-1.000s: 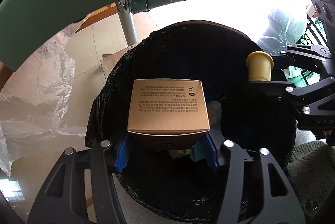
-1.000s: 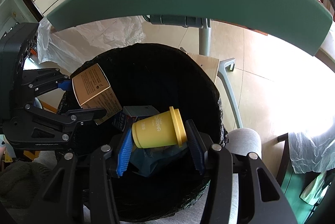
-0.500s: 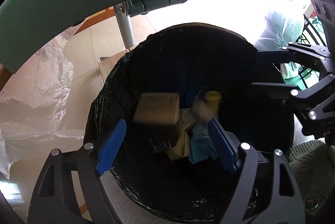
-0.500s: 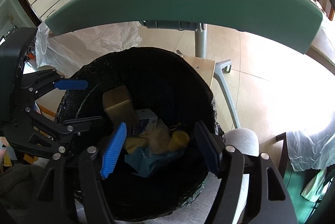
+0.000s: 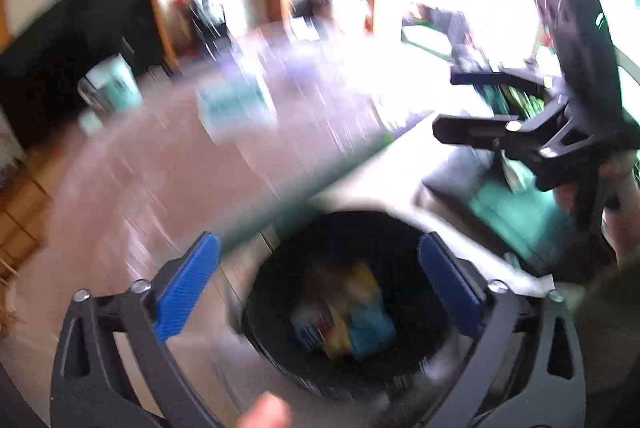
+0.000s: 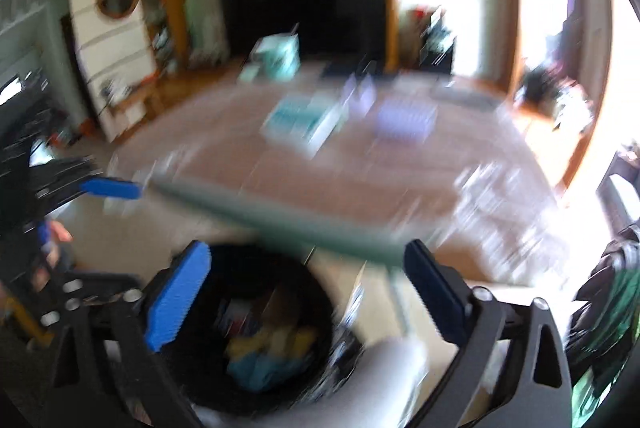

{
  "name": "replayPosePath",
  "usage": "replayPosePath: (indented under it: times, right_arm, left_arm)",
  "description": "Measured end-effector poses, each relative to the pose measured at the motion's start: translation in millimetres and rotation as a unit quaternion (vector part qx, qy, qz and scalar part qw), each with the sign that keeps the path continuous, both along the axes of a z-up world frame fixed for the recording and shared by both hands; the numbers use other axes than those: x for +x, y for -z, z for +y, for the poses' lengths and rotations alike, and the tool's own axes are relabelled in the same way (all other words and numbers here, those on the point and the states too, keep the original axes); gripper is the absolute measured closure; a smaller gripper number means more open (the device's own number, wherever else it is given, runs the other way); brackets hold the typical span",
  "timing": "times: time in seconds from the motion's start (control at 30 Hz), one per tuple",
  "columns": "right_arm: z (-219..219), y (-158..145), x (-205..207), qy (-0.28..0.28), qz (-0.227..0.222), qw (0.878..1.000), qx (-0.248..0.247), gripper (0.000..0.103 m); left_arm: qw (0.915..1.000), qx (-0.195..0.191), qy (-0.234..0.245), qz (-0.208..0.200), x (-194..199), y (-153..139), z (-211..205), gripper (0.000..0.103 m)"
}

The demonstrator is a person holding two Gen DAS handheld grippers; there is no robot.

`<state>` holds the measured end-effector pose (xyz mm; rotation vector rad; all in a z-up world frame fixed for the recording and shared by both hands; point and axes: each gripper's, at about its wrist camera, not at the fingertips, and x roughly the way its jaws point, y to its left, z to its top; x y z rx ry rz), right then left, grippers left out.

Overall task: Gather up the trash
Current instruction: 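Grasp the teal dental floss box with the left tool while the right tool grasps a lavender hair roller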

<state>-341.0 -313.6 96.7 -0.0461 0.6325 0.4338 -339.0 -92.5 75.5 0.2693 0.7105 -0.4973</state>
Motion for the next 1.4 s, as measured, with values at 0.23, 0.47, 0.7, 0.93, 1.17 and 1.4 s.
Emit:
replayPosePath:
  times: [0.23,0.47,0.7,0.93,1.17,1.4]
  right_arm:
    - [-21.2,-3.1,101.0,0.087,0.025,0.996,0.013,0.004]
    - [-2.1,26.8,181.7,0.082,0.092,0.992,-0.003,0.004]
    - [16.1,46.4,215.7,0.080,0.123,0.989,-0.035,0.004]
    - [20.3,57.7,237.4,0.081,0.155,0.984,-0.041,0.004]
    - [21.8,60.8,254.0,0.088,0.189,0.978,-0.029,0.004]
    - [27.2,64.9,263.7,0.081,0.203,0.975,-0.031,0.004]
  left_arm:
    - [0.9860,-0.098,-0.130,0.035,83.3,-13.1,18.5,0.002]
    - [0.9886,-0.051,-0.125,0.067,146.4,13.8,-4.7,0.002]
    - [0.9894,-0.013,-0.115,0.088,188.0,28.7,-20.9,0.002]
    - [0.9880,-0.003,-0.106,0.111,211.6,40.7,-27.8,0.002]
    - [0.9854,0.011,-0.112,0.127,223.9,47.8,-32.3,0.002]
    - [0.9834,0.008,-0.113,0.141,233.1,53.3,-29.2,0.002]
